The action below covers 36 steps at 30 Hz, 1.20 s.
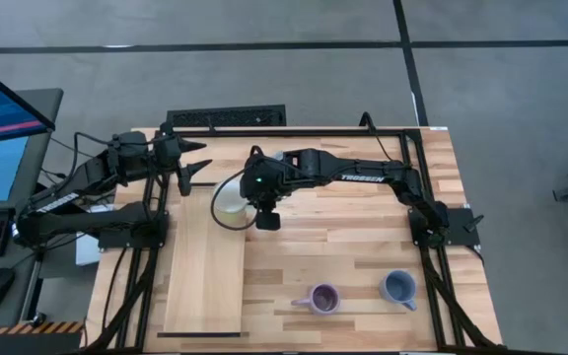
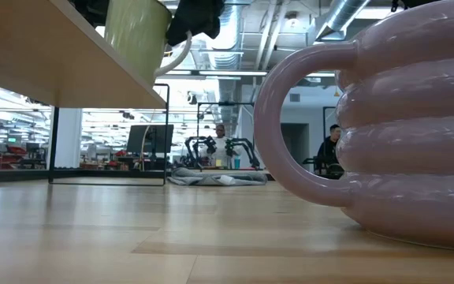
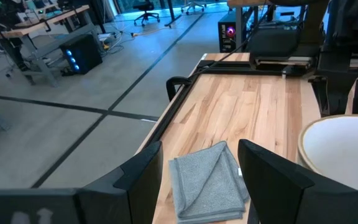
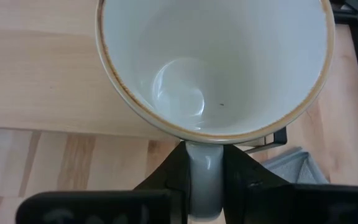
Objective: Stack small to large cups/mugs on shelf
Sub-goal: Put the yellow mug on the shelf
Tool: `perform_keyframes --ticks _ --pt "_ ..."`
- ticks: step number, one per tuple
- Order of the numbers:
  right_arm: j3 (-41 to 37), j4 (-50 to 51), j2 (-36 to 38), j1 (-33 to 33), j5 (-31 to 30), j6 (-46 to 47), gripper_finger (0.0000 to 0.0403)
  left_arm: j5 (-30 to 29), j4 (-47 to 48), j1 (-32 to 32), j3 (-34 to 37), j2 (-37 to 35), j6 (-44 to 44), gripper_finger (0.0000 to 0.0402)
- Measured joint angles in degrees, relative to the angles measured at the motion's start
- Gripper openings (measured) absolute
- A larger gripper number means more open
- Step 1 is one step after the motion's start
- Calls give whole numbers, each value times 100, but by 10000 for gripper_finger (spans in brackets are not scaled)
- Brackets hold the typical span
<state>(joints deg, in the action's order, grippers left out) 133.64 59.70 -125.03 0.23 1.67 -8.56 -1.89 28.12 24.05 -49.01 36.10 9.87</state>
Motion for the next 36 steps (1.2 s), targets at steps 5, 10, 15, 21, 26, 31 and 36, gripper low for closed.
perform_keyframes --ticks 5,10,15,21,26,31,36 --pt "0 -20 0 0 0 0 68 0 26 0 0 0 0 203" --pt "0 -15 0 0 2 10 68 0 89 0 0 0 0 203" --pt "0 -34 0 0 2 9 68 0 89 0 0 0 0 203" --pt "0 -92 2 0 0 7 68 0 91 0 0 0 0 203" --pt "0 -170 2 0 0 0 68 0 96 0 0 0 0 203" --pt "0 -249 4 0 0 -33 68 -2 128 0 0 0 0 203" --pt "2 -336 13 -15 0 -48 68 -2 128 0 0 0 -2 203"
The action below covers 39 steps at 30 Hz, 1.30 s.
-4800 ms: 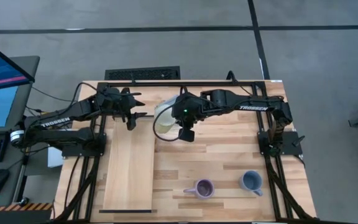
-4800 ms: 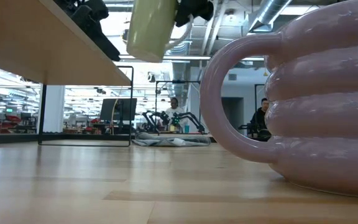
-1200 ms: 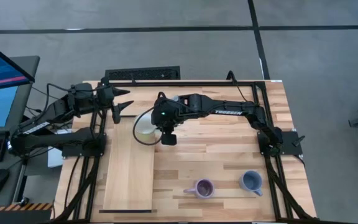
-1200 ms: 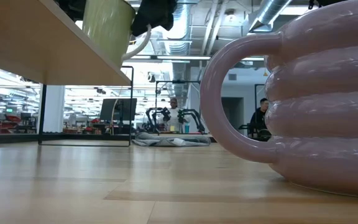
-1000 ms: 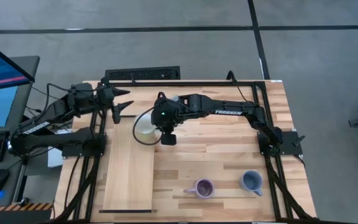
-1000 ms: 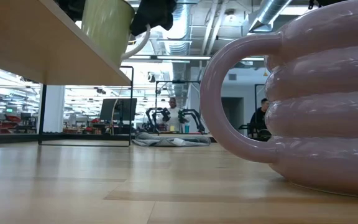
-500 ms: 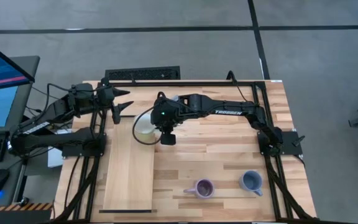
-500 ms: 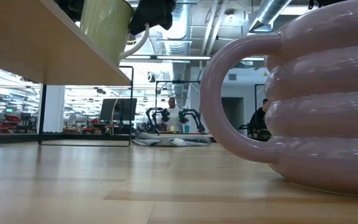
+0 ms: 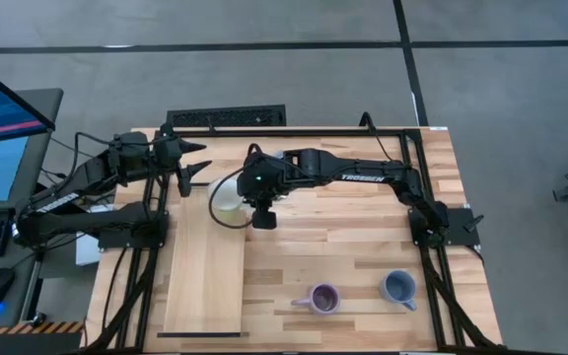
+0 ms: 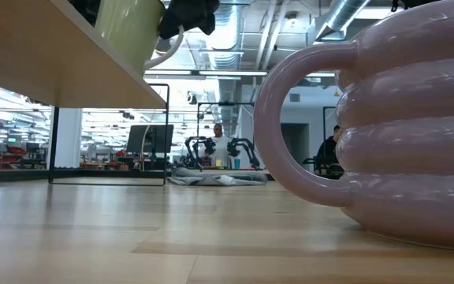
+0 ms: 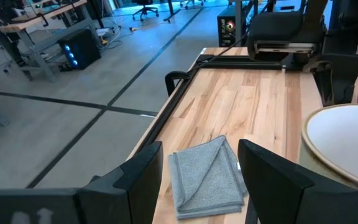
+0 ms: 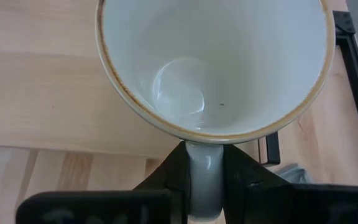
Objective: Stack small to large cups/mugs on shelf
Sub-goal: Put the yellow mug on the shelf
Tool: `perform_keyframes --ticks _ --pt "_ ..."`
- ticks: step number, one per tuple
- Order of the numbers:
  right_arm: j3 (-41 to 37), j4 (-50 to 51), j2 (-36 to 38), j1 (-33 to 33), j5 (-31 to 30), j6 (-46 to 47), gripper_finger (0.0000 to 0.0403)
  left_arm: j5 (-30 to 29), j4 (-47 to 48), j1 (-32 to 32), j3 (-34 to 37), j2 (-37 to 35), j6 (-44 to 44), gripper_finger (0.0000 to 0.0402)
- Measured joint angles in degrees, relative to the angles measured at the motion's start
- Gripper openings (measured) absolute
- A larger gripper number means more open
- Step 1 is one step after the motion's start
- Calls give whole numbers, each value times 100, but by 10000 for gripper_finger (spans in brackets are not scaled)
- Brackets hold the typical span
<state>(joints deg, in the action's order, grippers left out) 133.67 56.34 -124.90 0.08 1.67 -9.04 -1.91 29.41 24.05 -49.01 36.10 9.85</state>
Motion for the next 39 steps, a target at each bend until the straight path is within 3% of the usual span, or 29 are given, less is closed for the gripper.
perform_keyframes --ticks 39 --pt "101 -151 -304 -55 4 -151 78 2 111 -4 2 2 0 203"
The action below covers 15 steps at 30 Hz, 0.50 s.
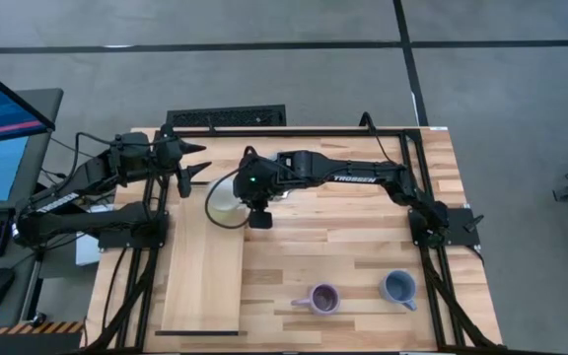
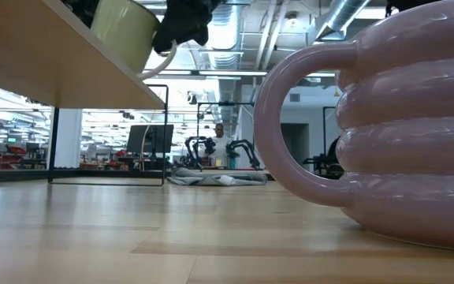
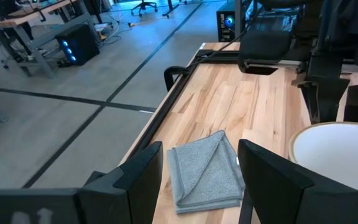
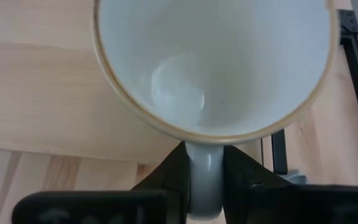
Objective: Stack small to large cups/mugs on shelf
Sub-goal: Put the yellow mug on the shelf
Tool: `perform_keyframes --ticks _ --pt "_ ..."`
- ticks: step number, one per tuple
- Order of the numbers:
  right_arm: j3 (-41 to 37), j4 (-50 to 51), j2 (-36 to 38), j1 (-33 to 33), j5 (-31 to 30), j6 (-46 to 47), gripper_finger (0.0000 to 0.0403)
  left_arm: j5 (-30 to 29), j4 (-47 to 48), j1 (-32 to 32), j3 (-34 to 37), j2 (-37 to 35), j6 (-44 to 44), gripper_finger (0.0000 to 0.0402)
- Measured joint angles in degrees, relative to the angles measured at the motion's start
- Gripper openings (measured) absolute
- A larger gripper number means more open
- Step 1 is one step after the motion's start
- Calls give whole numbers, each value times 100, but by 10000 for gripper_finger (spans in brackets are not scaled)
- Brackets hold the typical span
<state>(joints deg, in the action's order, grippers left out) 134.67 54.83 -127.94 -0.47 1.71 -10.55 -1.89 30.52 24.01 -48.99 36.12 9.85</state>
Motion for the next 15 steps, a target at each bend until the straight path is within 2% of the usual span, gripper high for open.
perform_keyframes --ticks 15 --pt "4 5 15 0 -4 0 86 0 0 0 0 0 -11 203"
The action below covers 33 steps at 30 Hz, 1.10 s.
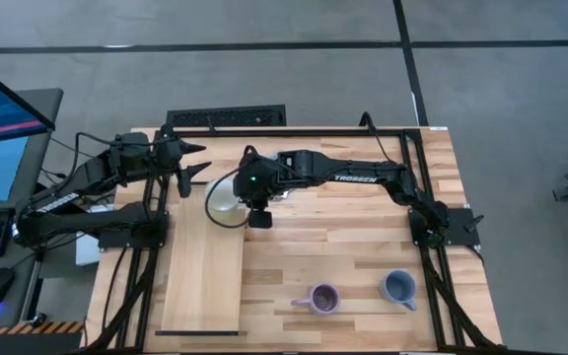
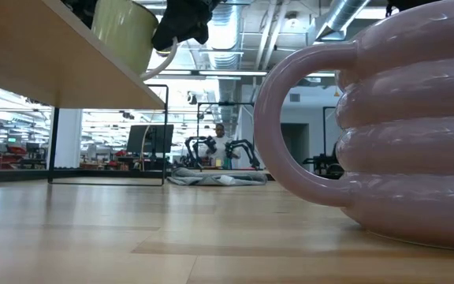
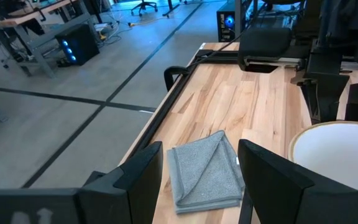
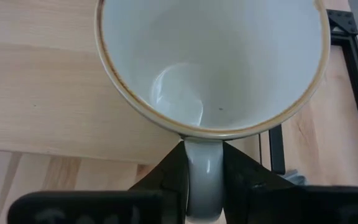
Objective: Stack small to large cups/mugs on shelf
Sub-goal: Put the yellow mug on the shelf
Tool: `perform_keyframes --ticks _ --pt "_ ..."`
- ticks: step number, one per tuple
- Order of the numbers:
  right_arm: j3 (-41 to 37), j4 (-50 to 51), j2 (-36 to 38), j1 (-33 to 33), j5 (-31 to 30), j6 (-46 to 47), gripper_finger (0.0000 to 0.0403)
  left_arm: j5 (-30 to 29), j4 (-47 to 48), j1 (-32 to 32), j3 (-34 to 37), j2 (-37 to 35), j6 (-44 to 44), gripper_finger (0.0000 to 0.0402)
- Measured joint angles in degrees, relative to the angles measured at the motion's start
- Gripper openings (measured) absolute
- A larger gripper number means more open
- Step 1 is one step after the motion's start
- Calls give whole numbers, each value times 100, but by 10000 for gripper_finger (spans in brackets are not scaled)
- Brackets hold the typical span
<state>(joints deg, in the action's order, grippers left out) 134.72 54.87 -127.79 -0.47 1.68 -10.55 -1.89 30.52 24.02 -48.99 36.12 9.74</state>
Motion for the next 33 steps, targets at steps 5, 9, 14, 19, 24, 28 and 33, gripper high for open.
perform_keyframes --ticks 5,9,14,19,24,28,33 --pt "0 -2 0 0 2 0 87 0 0 0 0 0 -7 203" --pt "0 -9 0 7 0 0 87 0 0 -1 0 0 -9 203" --pt "0 -29 0 7 0 4 87 0 2 0 0 0 -9 203" --pt "0 -55 4 11 2 4 87 -1 3 0 0 0 -9 203" --pt "0 -70 4 11 4 4 87 0 9 -1 0 0 -9 203" --pt "0 -75 4 32 2 7 87 0 51 0 0 -2 -9 203" --pt "0 -139 4 104 9 4 87 0 63 0 0 -2 -9 203"
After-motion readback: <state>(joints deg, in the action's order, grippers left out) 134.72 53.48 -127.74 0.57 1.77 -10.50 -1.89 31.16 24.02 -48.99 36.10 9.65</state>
